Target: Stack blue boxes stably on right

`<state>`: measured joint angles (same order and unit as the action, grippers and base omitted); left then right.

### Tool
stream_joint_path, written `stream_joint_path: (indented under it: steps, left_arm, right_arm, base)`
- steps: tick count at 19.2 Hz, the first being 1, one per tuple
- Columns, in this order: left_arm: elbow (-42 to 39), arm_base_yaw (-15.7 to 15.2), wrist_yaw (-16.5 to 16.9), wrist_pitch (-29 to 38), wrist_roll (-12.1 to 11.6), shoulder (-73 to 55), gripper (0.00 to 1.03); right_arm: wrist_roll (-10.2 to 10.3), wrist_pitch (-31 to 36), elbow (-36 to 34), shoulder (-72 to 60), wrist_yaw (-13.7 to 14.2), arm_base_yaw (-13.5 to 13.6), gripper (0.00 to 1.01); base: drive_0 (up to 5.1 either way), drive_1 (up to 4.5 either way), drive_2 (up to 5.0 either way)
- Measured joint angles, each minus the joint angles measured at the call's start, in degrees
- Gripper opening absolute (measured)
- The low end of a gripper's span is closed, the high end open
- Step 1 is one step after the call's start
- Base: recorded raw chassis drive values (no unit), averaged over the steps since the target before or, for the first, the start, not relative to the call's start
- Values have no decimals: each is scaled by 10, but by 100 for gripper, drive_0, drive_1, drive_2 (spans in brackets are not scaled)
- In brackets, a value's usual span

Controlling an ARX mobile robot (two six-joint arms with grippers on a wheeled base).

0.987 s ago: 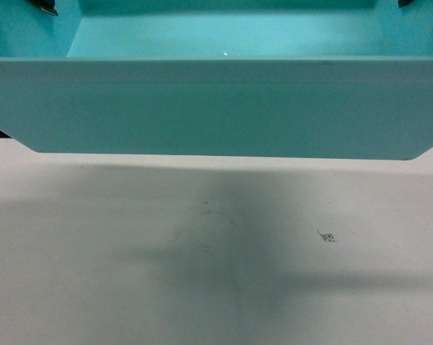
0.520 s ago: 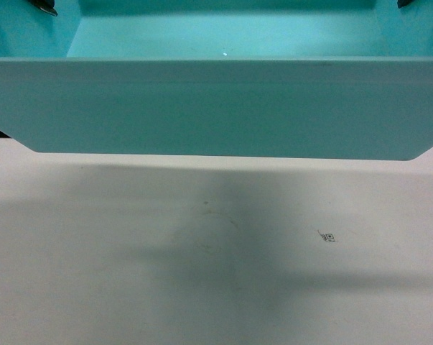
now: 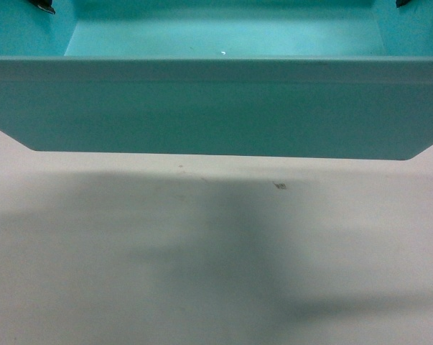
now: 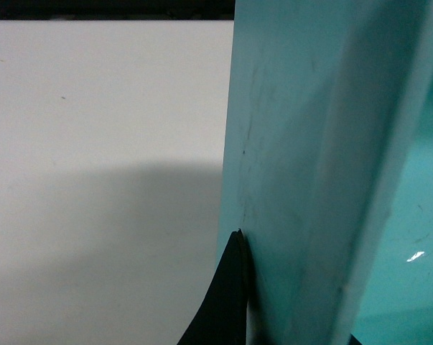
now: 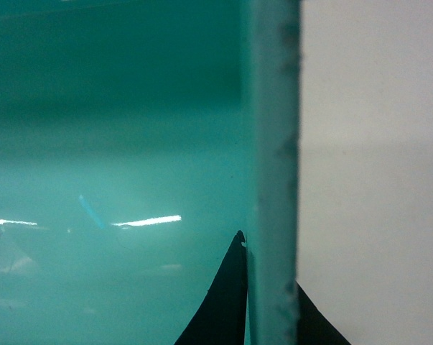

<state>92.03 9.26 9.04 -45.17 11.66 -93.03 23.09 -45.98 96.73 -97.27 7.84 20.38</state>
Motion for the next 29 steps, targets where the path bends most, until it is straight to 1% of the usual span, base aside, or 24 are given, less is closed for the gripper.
stream_joint_path:
  steps: [2,27,29]
  left_arm:
    - [0,1,1,0,0,0,2]
    - [0,1,2,-1,0,5,2]
    - [0,0,1,-1,0,5,2]
  right_arm:
    - [0,-2,0,0,1,-1,2]
    - [0,-2,0,7,0,0,2]
    - [0,-2,0,7,0,1,2]
  base:
    - [-148,-442,145]
    - [-161,-161,-161]
    - [320,-519,-267]
